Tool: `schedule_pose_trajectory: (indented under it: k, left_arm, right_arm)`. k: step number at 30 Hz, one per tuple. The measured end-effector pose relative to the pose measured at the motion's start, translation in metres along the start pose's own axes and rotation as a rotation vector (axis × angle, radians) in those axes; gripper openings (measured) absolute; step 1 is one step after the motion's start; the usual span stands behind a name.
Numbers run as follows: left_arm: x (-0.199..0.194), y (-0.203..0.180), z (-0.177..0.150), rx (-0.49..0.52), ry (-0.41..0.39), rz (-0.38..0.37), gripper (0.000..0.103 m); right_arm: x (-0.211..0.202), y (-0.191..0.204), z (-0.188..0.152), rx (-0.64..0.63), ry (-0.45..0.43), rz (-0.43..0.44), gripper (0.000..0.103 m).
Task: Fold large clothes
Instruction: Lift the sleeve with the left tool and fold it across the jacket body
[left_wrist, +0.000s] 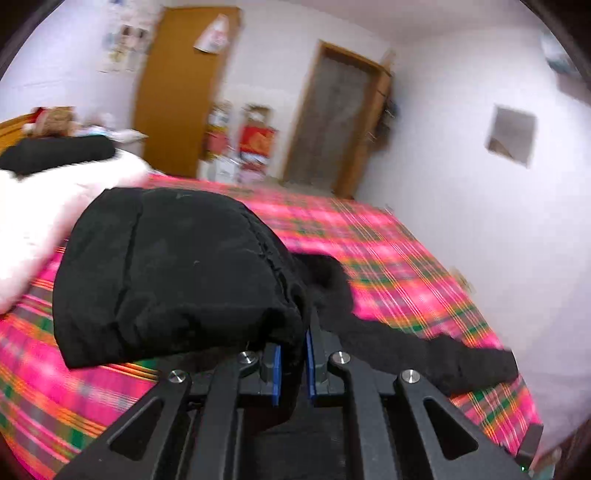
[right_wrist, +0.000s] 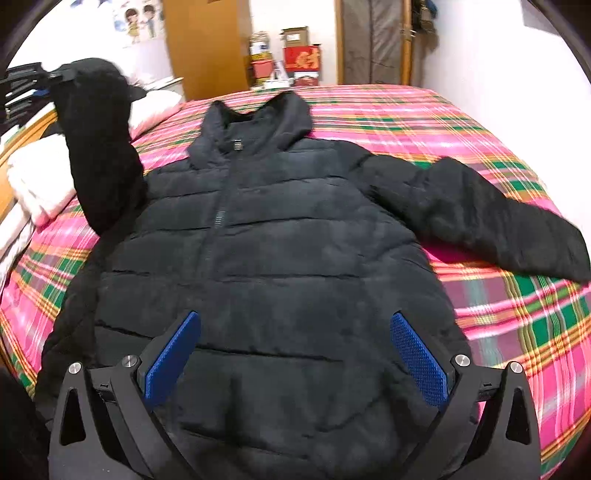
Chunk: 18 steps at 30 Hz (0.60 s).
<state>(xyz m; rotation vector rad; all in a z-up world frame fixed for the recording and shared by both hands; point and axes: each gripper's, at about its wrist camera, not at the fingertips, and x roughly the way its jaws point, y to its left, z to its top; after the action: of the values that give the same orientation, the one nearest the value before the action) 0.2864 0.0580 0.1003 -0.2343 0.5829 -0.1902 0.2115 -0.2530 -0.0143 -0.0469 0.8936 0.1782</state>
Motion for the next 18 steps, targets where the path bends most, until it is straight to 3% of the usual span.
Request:
schedule_pose_trajectory:
  k: [6, 9, 11, 12, 13, 18]
  left_arm:
    - [0.082, -0.051, -0.055, 0.063, 0.170, -0.072, 0.014]
    - [0.107, -0.056, -0.080, 0.048, 0.252, -0.118, 0.027]
    - [0.116, -0.055, -0.093, 0.037, 0.284, -0.154, 0.052]
    - [0.118, -0.055, -0.098, 0.029, 0.293, -0.177, 0.070]
    - [0.119, -0.054, -0.100, 0.019, 0.295, -0.203, 0.074]
    - [0.099, -0.053, -0.093, 0.031, 0.266, -0.251, 0.074]
  right_arm:
    - [0.005, -0.031, -0.003, 0.058, -0.007, -0.026, 0.102]
    - [0.011, -0.039, -0.005, 0.086, -0.001, -0.023, 0.102]
    - [0.015, -0.042, -0.008, 0.096, 0.005, -0.020, 0.102]
    - [0.016, -0.043, -0.009, 0.097, 0.007, -0.020, 0.102]
    - [0.018, -0.044, -0.009, 0.096, 0.009, -0.021, 0.102]
    - [0.014, -0.042, -0.005, 0.095, -0.007, -0.032, 0.102]
